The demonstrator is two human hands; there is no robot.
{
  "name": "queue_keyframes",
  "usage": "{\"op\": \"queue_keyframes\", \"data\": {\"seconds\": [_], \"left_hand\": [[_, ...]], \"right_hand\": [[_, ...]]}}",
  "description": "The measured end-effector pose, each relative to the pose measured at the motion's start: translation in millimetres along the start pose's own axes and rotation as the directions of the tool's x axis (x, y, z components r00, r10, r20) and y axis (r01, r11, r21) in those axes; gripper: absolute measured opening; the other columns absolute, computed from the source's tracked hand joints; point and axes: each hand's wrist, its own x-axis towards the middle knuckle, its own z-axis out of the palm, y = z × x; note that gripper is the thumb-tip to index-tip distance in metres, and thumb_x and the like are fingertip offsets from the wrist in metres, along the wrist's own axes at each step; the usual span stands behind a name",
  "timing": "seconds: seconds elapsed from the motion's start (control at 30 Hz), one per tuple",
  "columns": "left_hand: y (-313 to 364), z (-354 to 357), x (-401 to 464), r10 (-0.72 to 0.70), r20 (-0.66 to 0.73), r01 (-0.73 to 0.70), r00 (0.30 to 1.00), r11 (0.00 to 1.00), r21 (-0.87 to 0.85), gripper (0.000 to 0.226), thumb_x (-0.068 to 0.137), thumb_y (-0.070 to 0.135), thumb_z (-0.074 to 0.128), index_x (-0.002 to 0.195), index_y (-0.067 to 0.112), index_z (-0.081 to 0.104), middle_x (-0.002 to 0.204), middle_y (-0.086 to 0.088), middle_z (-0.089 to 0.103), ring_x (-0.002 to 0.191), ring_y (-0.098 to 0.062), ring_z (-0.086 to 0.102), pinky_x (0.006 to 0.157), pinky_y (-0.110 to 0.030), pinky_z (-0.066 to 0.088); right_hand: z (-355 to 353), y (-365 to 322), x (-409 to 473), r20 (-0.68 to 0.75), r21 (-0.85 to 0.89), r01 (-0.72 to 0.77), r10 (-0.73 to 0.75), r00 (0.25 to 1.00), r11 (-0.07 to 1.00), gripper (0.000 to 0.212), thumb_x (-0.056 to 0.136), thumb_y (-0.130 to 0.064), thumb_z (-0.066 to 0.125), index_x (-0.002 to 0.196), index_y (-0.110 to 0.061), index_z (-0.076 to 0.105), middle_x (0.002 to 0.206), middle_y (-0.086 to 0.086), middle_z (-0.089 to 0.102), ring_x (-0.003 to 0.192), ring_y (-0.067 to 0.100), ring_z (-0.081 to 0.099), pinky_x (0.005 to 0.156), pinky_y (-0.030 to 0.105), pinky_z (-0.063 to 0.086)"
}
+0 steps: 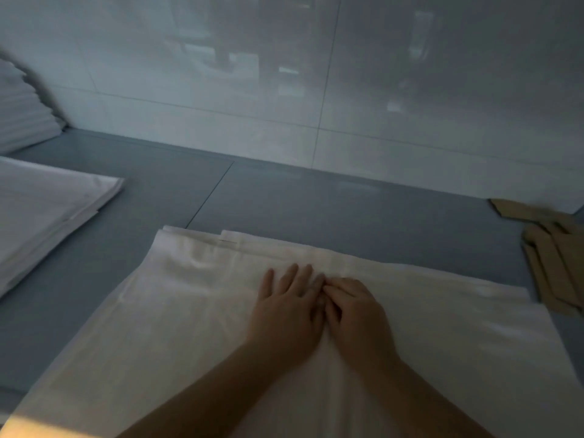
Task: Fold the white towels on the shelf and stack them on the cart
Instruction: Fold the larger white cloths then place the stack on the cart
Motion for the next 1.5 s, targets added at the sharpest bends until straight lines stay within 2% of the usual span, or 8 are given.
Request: {"op": "queue_keyframes", "data": {"seconds": [0.1, 0.27, 0.4, 0.53, 0.77, 1.0, 1.3, 1.5], "left_hand": [[-21.9, 3.3, 1.0, 0.031, 0.085, -0.038, 0.996, 0.996, 0.075, 0.071, 0.082, 0.065, -0.012, 0.148, 0.042, -0.008, 0.160, 0.012, -0.006, 0.147, -0.015, -0.010, 0.115, -0.050, -0.009], [-73.8, -9.5, 10.7, -0.005, 0.102, -0.010, 0.995, 0.989, 0.146, 0.072, 0.081, 0.071, -0.009, 0.147, 0.044, -0.011, 0.160, 0.011, -0.007, 0.146, -0.016, -0.013, 0.116, -0.050, -0.006], [-102.4, -35.0, 5.6, -0.160, -0.053, 0.167, 0.986, 0.971, 0.174, 0.062, 0.097, 0.052, 0.028, 0.151, 0.025, 0.016, 0.160, -0.004, 0.009, 0.148, -0.024, 0.001, 0.118, -0.049, 0.002], [-93.6, -38.4, -45.1, -0.066, -0.260, 0.082, 0.963, 0.995, 0.052, 0.036, 0.087, 0.034, 0.041, 0.112, 0.019, 0.062, 0.118, -0.008, 0.058, 0.111, -0.034, 0.054, 0.093, -0.043, 0.037], [-142.2, -25.0, -70.7, -0.224, 0.045, 0.220, 0.974, 0.973, 0.074, 0.075, 0.079, 0.079, -0.001, 0.147, 0.047, -0.009, 0.159, 0.012, -0.009, 0.147, -0.018, -0.012, 0.116, -0.052, -0.006], [-180.5, -26.6, -33.6, -0.245, 0.074, 0.239, 0.967, 0.967, 0.087, 0.081, 0.074, 0.082, -0.005, 0.147, 0.047, -0.006, 0.160, 0.010, -0.009, 0.147, -0.024, -0.010, 0.116, -0.053, -0.007], [-119.9, -24.1, -14.6, -0.273, 0.032, 0.275, 0.961, 0.959, -0.074, 0.055, 0.101, 0.037, 0.016, 0.153, 0.019, 0.011, 0.161, -0.007, 0.005, 0.147, -0.028, -0.002, 0.118, -0.049, -0.002], [-107.5, -17.6, -20.6, -0.254, -0.002, 0.254, 0.967, 0.967, -0.011, 0.068, 0.092, 0.060, 0.003, 0.153, 0.029, 0.004, 0.161, 0.006, -0.001, 0.147, -0.021, -0.005, 0.118, -0.047, -0.004]], "right_hand": [[0.6, 3.0, -1.4, 0.093, -0.011, -0.013, 0.014, 0.996, 1.000, 0.034, 0.088, -0.008, 0.062, 0.122, -0.005, 0.064, 0.127, 0.008, 0.062, 0.120, 0.020, 0.057, 0.111, 0.031, 0.032], [3.5, 0.6, 1.3, 0.126, -0.059, -0.041, 0.048, 0.991, 0.997, 0.035, 0.092, -0.010, 0.056, 0.126, -0.002, 0.060, 0.134, 0.011, 0.056, 0.128, 0.021, 0.051, 0.114, 0.032, 0.024], [4.7, -1.9, 2.5, 0.147, -0.105, -0.037, 0.052, 0.988, 0.994, 0.037, 0.096, -0.012, 0.051, 0.131, -0.003, 0.055, 0.139, 0.011, 0.051, 0.131, 0.021, 0.047, 0.116, 0.032, 0.023], [5.7, -6.2, 1.9, 0.130, -0.160, -0.047, 0.068, 0.989, 0.986, 0.035, 0.096, -0.012, 0.051, 0.129, -0.001, 0.056, 0.137, 0.013, 0.052, 0.130, 0.023, 0.049, 0.115, 0.034, 0.025], [29.2, -66.4, -7.8, 0.254, -0.288, -0.119, 0.195, 0.947, 0.950, 0.048, 0.101, -0.037, 0.031, 0.146, -0.024, 0.035, 0.155, -0.002, 0.028, 0.145, 0.015, 0.021, 0.117, 0.042, 0.004], [62.4, -97.3, 4.4, 0.348, -0.371, -0.081, 0.220, 0.911, 0.925, 0.061, 0.087, -0.066, 0.002, 0.146, -0.052, 0.001, 0.159, -0.016, -0.004, 0.147, 0.015, -0.006, 0.114, 0.057, -0.006], [74.4, -101.5, 27.5, 0.365, -0.380, -0.082, 0.231, 0.902, 0.921, 0.050, 0.098, -0.053, 0.014, 0.147, -0.048, 0.007, 0.160, -0.014, -0.002, 0.147, 0.016, -0.006, 0.113, 0.060, -0.004], [42.6, -53.9, 23.9, 0.374, -0.350, 0.003, 0.137, 0.917, 0.937, 0.051, 0.098, -0.052, 0.016, 0.148, -0.046, 0.011, 0.159, -0.017, 0.005, 0.147, 0.008, 0.002, 0.118, 0.048, 0.002]]}}
